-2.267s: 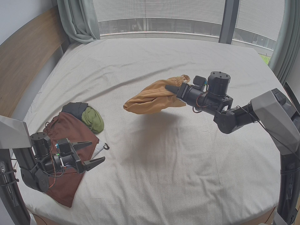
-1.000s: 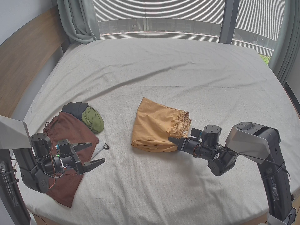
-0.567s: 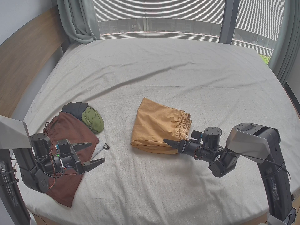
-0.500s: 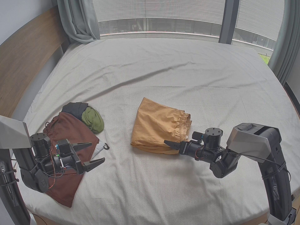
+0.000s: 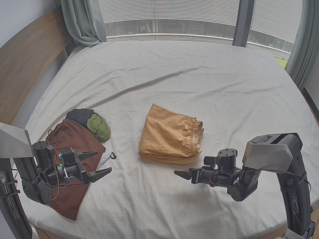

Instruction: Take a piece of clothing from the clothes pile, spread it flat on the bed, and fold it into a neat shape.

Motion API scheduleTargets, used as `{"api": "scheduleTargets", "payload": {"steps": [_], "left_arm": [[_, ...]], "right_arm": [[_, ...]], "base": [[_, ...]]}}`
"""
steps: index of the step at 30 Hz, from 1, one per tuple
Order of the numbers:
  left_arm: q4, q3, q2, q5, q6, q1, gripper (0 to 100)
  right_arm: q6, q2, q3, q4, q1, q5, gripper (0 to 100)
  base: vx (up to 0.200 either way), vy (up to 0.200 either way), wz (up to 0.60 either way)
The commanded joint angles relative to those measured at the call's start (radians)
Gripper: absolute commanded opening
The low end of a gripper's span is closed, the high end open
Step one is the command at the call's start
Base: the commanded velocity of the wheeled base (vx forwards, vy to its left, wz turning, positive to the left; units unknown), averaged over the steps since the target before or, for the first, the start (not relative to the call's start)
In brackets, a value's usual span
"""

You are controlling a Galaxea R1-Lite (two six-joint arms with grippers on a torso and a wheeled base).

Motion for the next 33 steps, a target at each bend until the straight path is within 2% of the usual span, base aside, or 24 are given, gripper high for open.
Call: {"api": "scheduleTargets", "payload": {"steps": [1,10,17,33], "left_arm": [[-0.001,0.000,0.002,0.000,0.000,0.001,100],[-0.001,-0.004,0.007,0.000,0.000,-0.001,100],[-0.001,-0.005,0.010,0.000,0.000,-0.001,100],[-0.001,-0.008,0.014,0.000,0.000,0.002,100]], "right_arm": [[0.002,-0.060,0.032,-0.002,0.043,0.008,100],[0.034,-0.195,0.035,-0.004,0.087,0.047,100],[0.113,-0.197,-0.080,-0.036,0.055,0.033,100],[0.114,-0.020,-0.246,-0.024,-0.038,-0.007,100]], "base": [[0.000,0.000,0.00],[0.000,0.000,0.00],[0.000,0.000,0.00],[0.000,0.000,0.00]]}}
